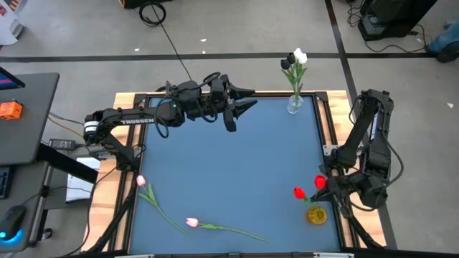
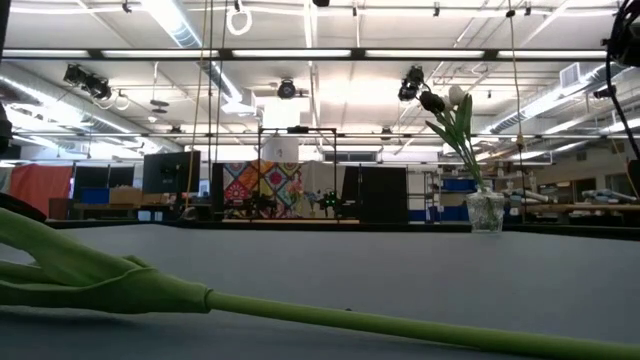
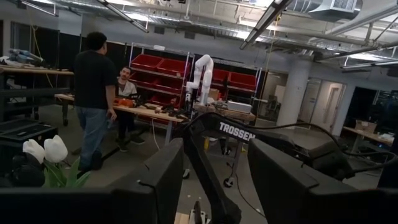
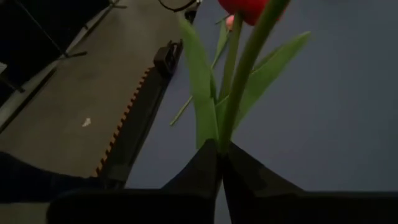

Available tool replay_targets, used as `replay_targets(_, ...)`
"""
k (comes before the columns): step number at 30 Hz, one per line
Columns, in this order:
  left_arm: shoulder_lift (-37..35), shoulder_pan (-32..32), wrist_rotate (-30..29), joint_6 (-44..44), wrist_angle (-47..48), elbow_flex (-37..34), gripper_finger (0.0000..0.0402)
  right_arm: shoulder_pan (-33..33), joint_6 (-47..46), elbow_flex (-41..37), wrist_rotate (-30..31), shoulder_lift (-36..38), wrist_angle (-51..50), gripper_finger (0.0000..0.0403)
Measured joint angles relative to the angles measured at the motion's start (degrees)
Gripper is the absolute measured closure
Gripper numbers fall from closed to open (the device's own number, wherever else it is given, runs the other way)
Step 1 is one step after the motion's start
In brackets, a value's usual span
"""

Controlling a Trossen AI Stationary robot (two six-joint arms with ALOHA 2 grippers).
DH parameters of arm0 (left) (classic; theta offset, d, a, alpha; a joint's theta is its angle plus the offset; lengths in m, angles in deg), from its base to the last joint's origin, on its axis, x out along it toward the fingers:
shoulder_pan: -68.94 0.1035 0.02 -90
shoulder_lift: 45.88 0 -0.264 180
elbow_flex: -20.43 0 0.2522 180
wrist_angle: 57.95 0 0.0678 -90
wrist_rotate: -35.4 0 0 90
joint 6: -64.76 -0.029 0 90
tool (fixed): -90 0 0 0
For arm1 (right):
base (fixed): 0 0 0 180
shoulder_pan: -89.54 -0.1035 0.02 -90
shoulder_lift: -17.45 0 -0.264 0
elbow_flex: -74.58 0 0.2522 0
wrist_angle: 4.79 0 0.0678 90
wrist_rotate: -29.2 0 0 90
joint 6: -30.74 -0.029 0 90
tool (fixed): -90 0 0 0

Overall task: Sort flowers into vase by color
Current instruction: Put the red tulip into the yellow vase, then put the left pink tulip into the yellow vase

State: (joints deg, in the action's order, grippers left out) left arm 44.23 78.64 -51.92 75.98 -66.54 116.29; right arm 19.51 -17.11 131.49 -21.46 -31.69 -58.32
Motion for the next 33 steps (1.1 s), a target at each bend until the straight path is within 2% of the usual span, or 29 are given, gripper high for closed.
replay_targets(6, 0.0, 0.0, 0.0, 0.0, 0.0, 0.0, 0.0216, -0.37, 1.24, 0.0, -3.83, 0.36, -0.15, 0.0353)
replay_targets(17, 0.0, 0.0, -0.02, 0.0, 0.0, 0.0, 0.0216, -0.37, 1.73, 0.63, -9.6, 6.06, 0.99, 0.026)
replay_targets(22, 0.0, 0.0, -0.01, 0.0, 0.0, 0.0, 0.0216, -0.37, 1.41, 4.13, -9.6, 10.37, 0.12, 0.0253)
replay_targets(28, 0.0, 0.0, -0.02, 0.0, -0.02, 0.0, 0.0216, -0.37, 2.77, 8.31, -6.75, 13.78, 0.72, 0.0256)
replay_targets(33, 0.0, -0.02, -0.02, 0.0, 0.0, 0.0, 0.0216, -0.3, 3.88, 12.55, 1.33, 15.55, 1.62, 0.0256)
